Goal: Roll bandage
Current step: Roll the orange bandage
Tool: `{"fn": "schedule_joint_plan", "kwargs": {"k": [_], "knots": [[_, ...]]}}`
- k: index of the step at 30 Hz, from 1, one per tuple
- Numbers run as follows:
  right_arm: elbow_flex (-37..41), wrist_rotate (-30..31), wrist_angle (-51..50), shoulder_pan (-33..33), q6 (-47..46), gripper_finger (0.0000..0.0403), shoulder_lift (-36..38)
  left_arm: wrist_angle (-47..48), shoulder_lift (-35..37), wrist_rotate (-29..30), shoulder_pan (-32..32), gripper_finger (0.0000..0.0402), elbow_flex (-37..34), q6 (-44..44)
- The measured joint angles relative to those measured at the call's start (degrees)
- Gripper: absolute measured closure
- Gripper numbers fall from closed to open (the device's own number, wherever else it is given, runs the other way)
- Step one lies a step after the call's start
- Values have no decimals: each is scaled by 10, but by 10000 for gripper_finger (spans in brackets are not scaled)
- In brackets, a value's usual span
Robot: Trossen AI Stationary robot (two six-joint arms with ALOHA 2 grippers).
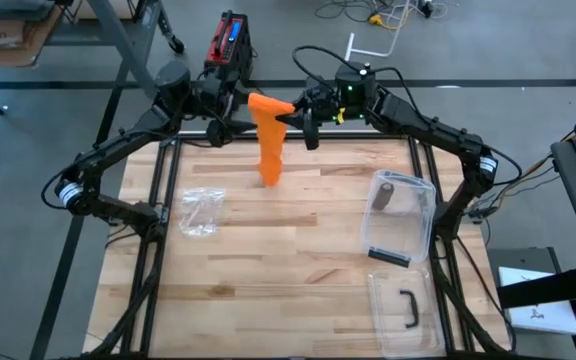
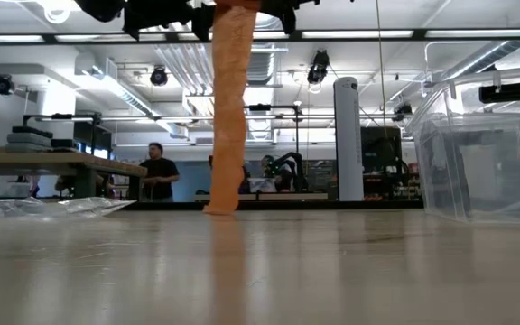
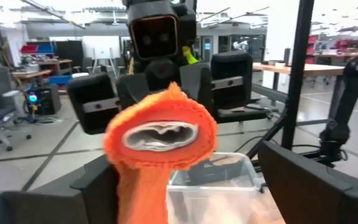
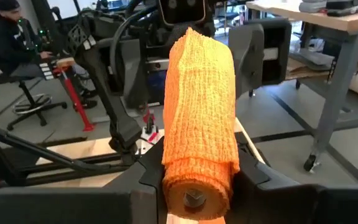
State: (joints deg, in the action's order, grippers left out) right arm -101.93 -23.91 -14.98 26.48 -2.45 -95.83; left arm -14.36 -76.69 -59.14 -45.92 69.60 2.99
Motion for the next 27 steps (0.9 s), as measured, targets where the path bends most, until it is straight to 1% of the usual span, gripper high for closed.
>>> {"fn": "schedule_joint_plan", "kwargs": {"k": [2,6,9,14,18,23,27], "knots": [[0,11,0,1,3,308,0,0,0,16,10,81,0,16],[0,26,-2,2,21,313,0,-1,0,84,27,92,0,26],[0,31,-6,2,31,312,0,-1,0,114,28,103,0,28],[0,29,-13,2,37,310,0,-1,0,120,32,126,0,41],[0,25,-14,1,39,314,0,-3,0,124,35,153,0,41],[0,19,-19,-1,40,315,0,-4,0,134,35,200,0,42],[0,11,-20,-1,35,312,0,-5,0,136,35,249,0,42]]}}
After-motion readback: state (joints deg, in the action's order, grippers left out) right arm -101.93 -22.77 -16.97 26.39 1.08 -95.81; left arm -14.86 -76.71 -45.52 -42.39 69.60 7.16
